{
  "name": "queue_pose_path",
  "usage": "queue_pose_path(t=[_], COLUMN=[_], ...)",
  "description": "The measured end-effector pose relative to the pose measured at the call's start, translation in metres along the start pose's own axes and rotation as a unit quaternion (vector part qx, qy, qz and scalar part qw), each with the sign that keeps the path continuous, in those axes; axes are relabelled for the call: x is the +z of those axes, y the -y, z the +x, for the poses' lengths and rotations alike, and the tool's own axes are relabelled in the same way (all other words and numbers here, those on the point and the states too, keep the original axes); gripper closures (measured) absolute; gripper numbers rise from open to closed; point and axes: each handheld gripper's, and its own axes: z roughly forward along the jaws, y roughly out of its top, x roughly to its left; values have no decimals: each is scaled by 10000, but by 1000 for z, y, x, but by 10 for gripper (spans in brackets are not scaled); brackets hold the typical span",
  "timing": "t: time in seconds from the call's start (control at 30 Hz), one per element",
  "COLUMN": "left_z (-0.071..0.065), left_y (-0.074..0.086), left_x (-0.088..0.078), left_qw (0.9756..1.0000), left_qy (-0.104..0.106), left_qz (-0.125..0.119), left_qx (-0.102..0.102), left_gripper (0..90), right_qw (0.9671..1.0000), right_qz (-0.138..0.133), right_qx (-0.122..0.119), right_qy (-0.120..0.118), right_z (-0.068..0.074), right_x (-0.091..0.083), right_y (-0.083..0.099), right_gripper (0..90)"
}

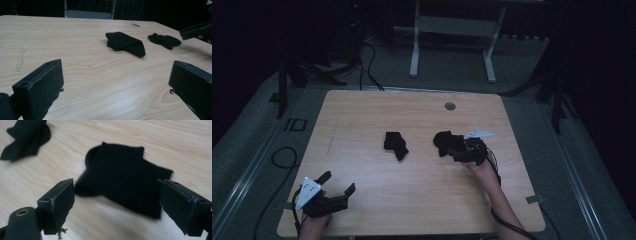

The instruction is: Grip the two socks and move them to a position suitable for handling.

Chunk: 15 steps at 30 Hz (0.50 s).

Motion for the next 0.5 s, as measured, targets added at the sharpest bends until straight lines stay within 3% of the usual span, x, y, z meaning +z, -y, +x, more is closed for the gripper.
queue_pose_path(t=[0.1,0.13,0.33,0.4,0.43,0.5], left_z=[0,0,-1,-1,-1,-2], left_y=[0,0,-1,-1,-1,-1], left_x=[0,0,-2,-2,-2,-2], left_qw=[10000,10000,10000,10000,9999,9999], left_qy=[46,49,49,63,72,91], left_qz=[25,43,29,50,85,125], left_qx=[-17,-22,-28,-49,-31,-72], left_gripper=[0,0,0,0,0,0], right_qw=[10000,9999,9994,9994,9992,9985], right_qz=[-6,33,249,335,386,482], right_qx=[-52,-23,-243,-74,-99,-234], right_qy=[-25,-149,43,5,-54,109], right_z=[3,3,6,4,5,7], right_x=[10,14,35,42,45,51], right_y=[-10,-14,-30,-33,-34,-34], right_gripper=[136,136,174,185,203,227])
